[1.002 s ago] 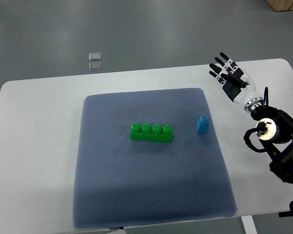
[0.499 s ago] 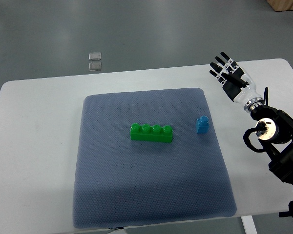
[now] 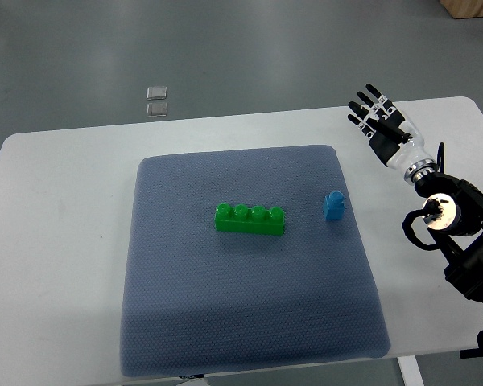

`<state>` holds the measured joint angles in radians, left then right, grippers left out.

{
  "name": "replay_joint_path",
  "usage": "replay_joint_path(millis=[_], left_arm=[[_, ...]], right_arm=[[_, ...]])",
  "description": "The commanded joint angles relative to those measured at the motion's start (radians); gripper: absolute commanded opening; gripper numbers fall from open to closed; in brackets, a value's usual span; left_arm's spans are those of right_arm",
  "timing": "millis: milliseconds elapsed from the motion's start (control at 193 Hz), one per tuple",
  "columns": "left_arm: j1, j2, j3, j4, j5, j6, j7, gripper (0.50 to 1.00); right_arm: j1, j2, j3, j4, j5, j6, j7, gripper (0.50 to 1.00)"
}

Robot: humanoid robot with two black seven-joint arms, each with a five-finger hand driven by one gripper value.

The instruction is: Stack blue block on green block with right hand

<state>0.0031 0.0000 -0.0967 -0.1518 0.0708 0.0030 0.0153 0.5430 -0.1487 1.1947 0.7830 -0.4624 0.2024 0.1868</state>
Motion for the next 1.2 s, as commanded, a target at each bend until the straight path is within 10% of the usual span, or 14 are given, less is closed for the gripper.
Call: replay_joint_path(millis=[0, 441, 852, 1194], left_arm=[[0.000, 0.000, 0.000, 0.000, 0.001, 0.000, 0.000, 1.000], [0.000, 0.000, 0.000, 0.000, 0.000, 0.000, 0.000, 1.000], [0.000, 0.000, 0.000, 0.000, 0.000, 0.000, 0.000, 1.000], [0.000, 0.000, 0.000, 0.000, 0.000, 0.000, 0.000, 1.000]], right_arm=[[-0.001, -0.008, -0.003, 0.005, -0.004, 0.003, -0.001, 0.926], [0.017, -0.203, -0.187, 0.071, -0.002, -0.008, 0.000, 0.919], [0.354, -0.621, -0.779, 0.266, -0.044, 0.005, -0.006, 0.921], [0.638, -0.759, -1.143, 0.400, -0.363, 0.063, -0.013, 0.921]])
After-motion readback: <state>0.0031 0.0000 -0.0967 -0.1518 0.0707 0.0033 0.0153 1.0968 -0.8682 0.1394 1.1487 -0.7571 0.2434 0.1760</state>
